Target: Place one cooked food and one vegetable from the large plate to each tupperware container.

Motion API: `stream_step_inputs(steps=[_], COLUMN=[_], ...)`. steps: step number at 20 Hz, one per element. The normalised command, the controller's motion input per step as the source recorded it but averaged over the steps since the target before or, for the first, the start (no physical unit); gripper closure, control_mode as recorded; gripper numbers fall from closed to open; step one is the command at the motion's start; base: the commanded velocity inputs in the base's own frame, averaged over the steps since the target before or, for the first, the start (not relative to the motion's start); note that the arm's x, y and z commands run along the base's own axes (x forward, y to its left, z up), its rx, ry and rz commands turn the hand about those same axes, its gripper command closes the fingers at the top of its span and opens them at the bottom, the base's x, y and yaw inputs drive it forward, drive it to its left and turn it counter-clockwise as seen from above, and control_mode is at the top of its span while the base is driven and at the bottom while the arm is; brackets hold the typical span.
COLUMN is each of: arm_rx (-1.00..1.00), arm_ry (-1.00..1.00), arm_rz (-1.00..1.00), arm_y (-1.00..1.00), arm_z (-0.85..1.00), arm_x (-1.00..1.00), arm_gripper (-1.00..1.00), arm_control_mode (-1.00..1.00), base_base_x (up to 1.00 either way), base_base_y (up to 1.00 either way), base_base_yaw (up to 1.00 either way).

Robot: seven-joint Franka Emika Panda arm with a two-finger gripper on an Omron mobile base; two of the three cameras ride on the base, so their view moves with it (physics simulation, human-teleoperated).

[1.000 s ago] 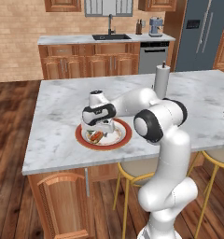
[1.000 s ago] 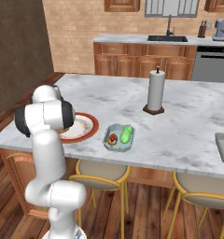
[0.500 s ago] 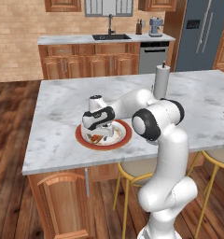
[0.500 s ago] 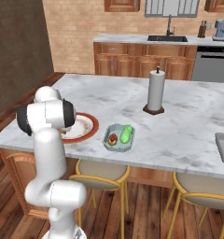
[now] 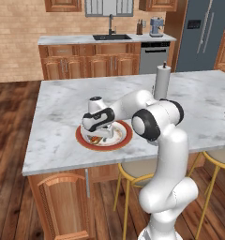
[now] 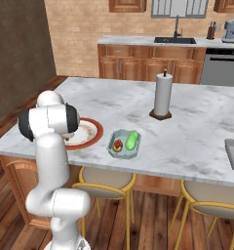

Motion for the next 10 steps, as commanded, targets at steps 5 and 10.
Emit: stream_step_inputs(steps=[5, 10], arm_rx=[0.00, -0.03], arm_ry=[0.00, -0.05], arm_rz=[0.00, 0.01], arm_y=[0.00, -0.04], arm_z=[0.00, 0.14], arm_x=[0.00, -0.39], arm_gripper=[1.00, 1.00], arm_control_mode=[-1.00, -1.00], base_base_x=[0.00, 0.00], base_base_y=[0.00, 0.00], base_base_yaw=[0.00, 0.00])
